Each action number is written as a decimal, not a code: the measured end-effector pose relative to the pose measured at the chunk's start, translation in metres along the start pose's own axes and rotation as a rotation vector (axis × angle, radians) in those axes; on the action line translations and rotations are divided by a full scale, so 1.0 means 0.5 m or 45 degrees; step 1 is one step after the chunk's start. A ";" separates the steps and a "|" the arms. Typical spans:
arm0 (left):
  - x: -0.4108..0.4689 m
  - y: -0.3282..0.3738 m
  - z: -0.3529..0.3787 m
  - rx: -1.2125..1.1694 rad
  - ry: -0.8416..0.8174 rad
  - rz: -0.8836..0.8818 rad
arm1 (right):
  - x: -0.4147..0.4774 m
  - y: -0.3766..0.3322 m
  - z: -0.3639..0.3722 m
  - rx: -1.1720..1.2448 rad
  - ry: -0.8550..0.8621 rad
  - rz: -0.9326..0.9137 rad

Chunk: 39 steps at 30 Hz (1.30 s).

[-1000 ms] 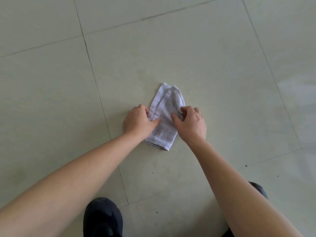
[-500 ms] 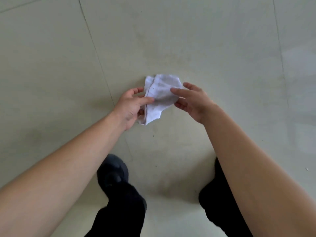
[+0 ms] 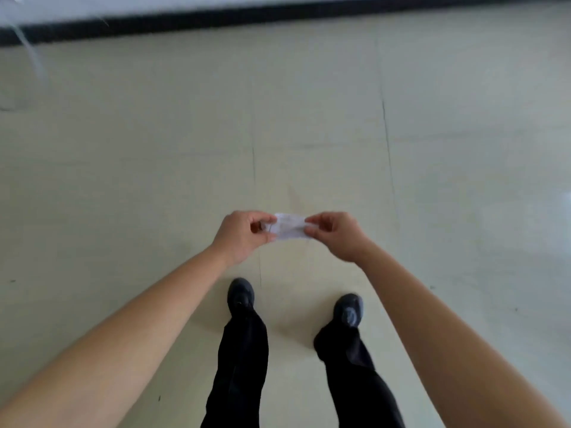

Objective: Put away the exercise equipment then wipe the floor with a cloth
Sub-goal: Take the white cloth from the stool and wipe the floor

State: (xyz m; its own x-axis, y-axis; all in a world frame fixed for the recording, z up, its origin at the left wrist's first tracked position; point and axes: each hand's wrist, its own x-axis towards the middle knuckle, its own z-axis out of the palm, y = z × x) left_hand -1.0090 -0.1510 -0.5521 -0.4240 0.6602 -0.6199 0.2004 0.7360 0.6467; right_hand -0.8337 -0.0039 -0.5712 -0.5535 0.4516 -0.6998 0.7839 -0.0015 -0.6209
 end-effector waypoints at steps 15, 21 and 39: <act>-0.752 0.285 -0.501 -0.491 1.025 0.045 | -0.534 -0.797 -0.044 -0.281 -0.351 -0.759; -1.009 0.171 -0.664 -0.760 1.221 0.211 | -0.681 -1.019 0.176 -0.185 -0.645 -0.987; -1.437 -0.506 -1.180 -0.326 1.822 -0.394 | -0.756 -1.503 1.100 -0.302 -0.994 -1.213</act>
State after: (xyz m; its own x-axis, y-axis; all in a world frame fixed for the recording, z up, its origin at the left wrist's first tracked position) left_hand -1.2760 -0.8999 -0.0079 -0.9377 -0.3296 0.1102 -0.1502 0.6703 0.7267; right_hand -1.3685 -0.6639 -0.0344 -0.8824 -0.4635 -0.0808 -0.0325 0.2315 -0.9723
